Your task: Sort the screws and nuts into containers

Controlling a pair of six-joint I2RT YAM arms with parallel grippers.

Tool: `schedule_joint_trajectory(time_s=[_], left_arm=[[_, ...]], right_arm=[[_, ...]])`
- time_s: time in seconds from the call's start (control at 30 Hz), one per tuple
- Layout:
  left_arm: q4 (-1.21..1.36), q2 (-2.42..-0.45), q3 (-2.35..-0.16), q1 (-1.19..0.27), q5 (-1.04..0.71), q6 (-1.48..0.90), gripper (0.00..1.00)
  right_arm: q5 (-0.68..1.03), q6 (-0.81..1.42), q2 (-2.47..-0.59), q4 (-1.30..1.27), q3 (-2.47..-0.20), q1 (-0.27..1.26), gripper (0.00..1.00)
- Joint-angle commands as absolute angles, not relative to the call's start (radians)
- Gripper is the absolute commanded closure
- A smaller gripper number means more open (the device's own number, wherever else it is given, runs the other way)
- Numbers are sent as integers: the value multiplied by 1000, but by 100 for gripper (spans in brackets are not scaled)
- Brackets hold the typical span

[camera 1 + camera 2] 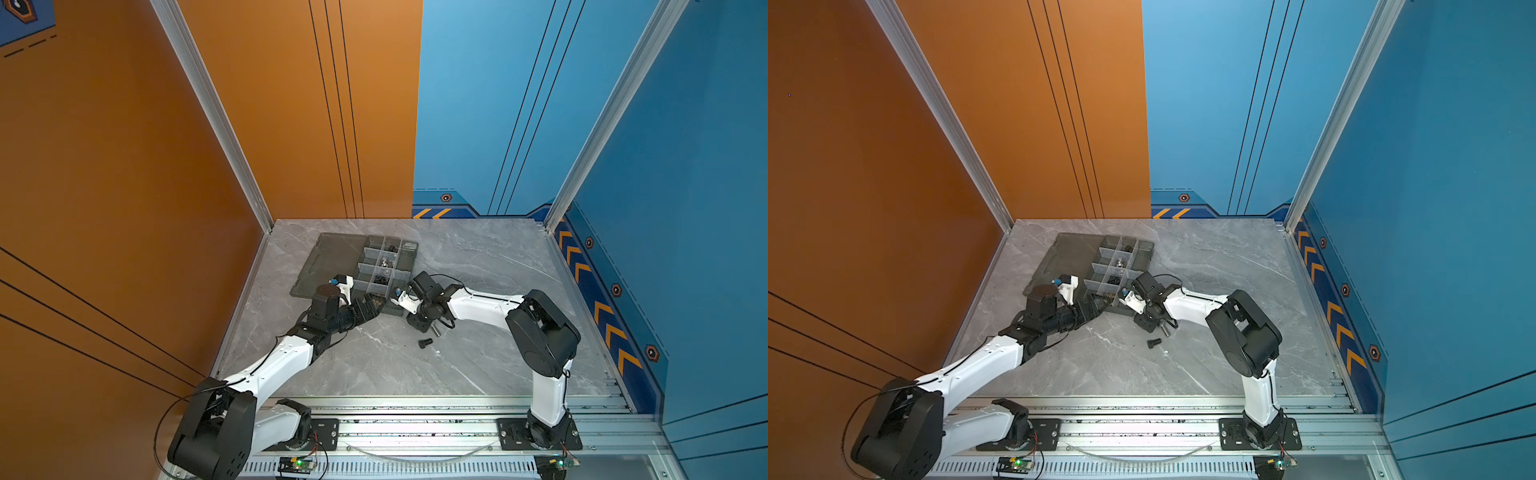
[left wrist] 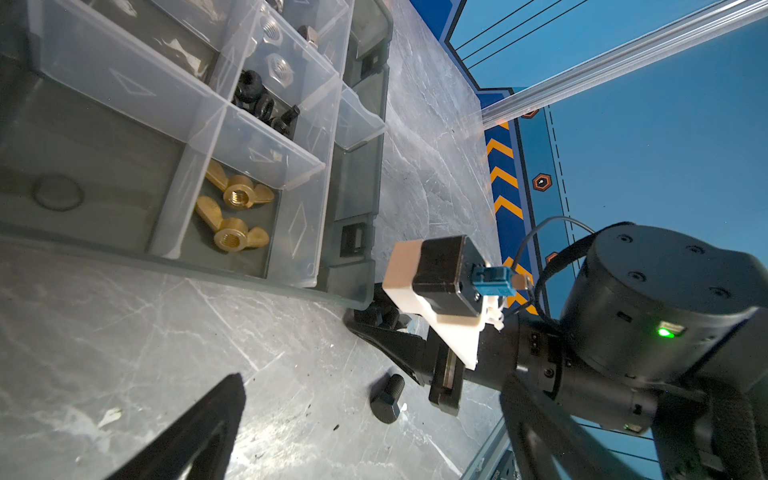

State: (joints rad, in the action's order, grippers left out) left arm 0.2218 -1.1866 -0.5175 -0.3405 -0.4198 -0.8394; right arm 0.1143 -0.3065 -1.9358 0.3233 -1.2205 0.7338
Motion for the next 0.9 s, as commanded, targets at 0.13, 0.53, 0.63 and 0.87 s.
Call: schedule_joint_trajectory(time_s=[0.13,0.53,0.63,0.87], left_arm=[[242,-1180,-508,-334,-431,-844,2],[242,-1184,-508,-334,-430,-845,2],[243,-1184,-507,-334,-430,-845,2],[244,-1179,-503,-334,-430,-844,2]], right_arm=[[98,-289,-1926,394,-1188,733,63],[116,-255,-1920,413,-1180,727,81],[118,-250,-1913,411,-1178,722,85],[174,-225,-1868,358,-1161,707,93]])
